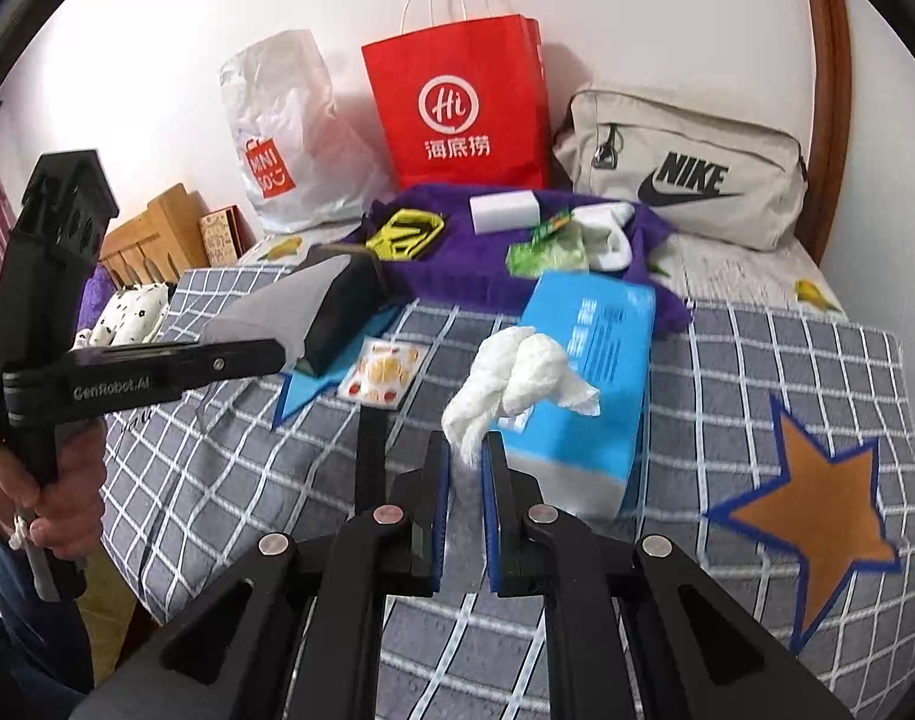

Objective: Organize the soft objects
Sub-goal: 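Carry the white tissue with the right gripper while the left carries the mesh bag to the purple towel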

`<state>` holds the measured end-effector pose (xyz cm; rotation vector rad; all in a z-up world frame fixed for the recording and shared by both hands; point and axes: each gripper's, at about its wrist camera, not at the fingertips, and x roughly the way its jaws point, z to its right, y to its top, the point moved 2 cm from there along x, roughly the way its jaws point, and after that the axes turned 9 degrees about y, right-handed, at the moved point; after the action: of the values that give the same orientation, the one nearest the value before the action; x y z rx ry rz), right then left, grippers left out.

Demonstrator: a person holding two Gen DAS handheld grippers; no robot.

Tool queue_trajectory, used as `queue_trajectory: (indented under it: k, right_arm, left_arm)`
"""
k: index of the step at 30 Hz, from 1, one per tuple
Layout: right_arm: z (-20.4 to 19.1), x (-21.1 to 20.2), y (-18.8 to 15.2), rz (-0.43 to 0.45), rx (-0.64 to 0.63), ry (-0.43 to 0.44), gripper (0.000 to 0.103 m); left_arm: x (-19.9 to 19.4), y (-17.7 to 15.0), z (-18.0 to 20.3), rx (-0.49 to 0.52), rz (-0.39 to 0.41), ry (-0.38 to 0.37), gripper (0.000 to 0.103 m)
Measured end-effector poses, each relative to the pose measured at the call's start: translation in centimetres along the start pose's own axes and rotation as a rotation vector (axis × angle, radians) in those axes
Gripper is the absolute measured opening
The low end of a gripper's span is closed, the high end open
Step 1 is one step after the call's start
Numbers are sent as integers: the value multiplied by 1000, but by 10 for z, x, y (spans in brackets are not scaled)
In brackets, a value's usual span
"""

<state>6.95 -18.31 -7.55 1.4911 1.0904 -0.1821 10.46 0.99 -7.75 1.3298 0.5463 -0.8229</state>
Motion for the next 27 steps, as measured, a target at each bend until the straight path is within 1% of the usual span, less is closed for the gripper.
queue_trajectory:
  k: [6, 13, 22, 27]
  right_arm:
    - [8, 7, 30, 15, -8, 4, 11]
    - [20, 19, 71, 33, -4, 16, 11]
    - [33, 41, 125, 60, -16, 27, 11]
    - [41, 68, 153, 45, -27, 36, 11]
  left_arm:
    - [-3, 23, -7, -15, 19, 32, 9]
    - [6, 50, -16, -18, 28, 69, 9]
    - [30, 87, -30, -10, 32, 111, 9]
    - [50, 110, -38, -9, 18, 124, 9]
